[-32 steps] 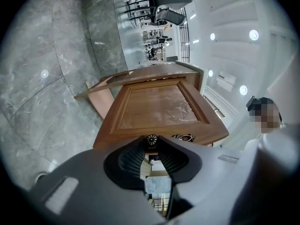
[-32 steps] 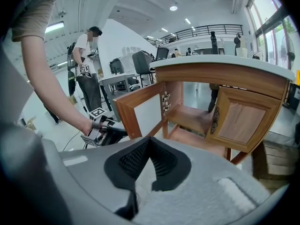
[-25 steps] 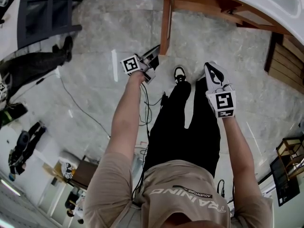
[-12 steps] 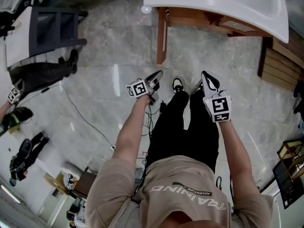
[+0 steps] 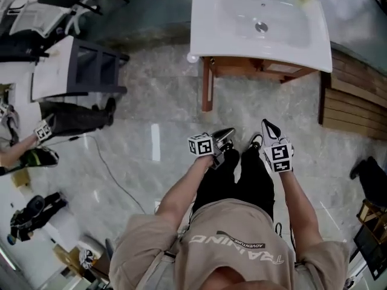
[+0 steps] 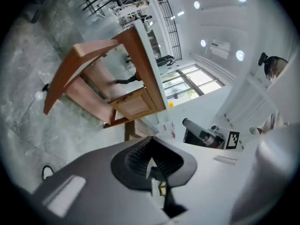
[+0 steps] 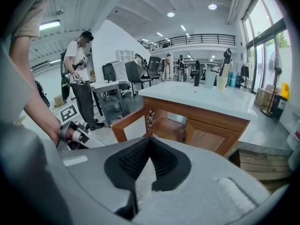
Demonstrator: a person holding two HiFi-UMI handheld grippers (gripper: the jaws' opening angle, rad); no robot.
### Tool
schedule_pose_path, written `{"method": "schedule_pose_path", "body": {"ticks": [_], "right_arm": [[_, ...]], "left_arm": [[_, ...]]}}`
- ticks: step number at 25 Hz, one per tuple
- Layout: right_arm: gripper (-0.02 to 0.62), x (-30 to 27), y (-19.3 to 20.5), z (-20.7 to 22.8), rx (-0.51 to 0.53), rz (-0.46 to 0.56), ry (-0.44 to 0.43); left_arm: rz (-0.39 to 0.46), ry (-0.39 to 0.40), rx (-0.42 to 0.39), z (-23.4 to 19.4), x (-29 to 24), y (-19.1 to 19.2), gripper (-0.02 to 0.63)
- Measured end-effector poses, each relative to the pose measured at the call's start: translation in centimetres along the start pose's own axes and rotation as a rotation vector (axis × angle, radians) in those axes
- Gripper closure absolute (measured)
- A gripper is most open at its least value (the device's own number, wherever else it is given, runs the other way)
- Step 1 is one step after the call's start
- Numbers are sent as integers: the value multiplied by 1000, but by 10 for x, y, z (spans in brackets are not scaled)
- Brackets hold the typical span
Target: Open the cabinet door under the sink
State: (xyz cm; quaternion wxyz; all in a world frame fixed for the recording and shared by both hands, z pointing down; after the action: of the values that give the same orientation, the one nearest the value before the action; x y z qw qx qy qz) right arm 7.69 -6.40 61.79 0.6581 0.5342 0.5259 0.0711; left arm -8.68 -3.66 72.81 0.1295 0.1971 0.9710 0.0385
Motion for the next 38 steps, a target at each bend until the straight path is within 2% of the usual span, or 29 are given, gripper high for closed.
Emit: {"method": "schedule_pose_path", "body": {"ticks": [4,10,13,16,20,24,29,35,38], "right_arm": [[594,14,-24,14,2,57,44],[594,50,-48,32,-26,114,117],[594,61,-60,40,-14,136,146],[594,70,-77,53,-16,174,173],[594,90,-107,57,-17,227,162],[594,110,-154,70,38,313,190],[594,132,-200,80,106,427,215],[594,151,-227,87,78,513,223],[594,162,-241,99,74,554,231]], "left_arm": [[1,13,-163,60,-11,-30,592],[69,-100,-423,141,-5,-74,592],[118,-125,-522,181,-4,-95,592],[167,-139,-600,220,-7,-112,592],[204,-126,-679,270,-6,-115,592],[222,-109,-812,314,-5,-123,592],[255,-129,-927,345,2,-132,591],[308,-123,-1046,384,13,-151,591],[354,-105,-1074,407,15,-162,591]]}}
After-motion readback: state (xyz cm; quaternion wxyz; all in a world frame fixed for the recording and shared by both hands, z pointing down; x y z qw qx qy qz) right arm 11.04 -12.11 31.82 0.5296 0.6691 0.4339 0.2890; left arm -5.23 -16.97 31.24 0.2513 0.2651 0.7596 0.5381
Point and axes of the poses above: the fingertips, and each gripper's own axes: x backward along the fingers, z to its right, y out of its underside, the point moved 4 cm from there along x, backward along the fingers, and after that the axes turned 12 degrees about x, right-handed, at the moved point
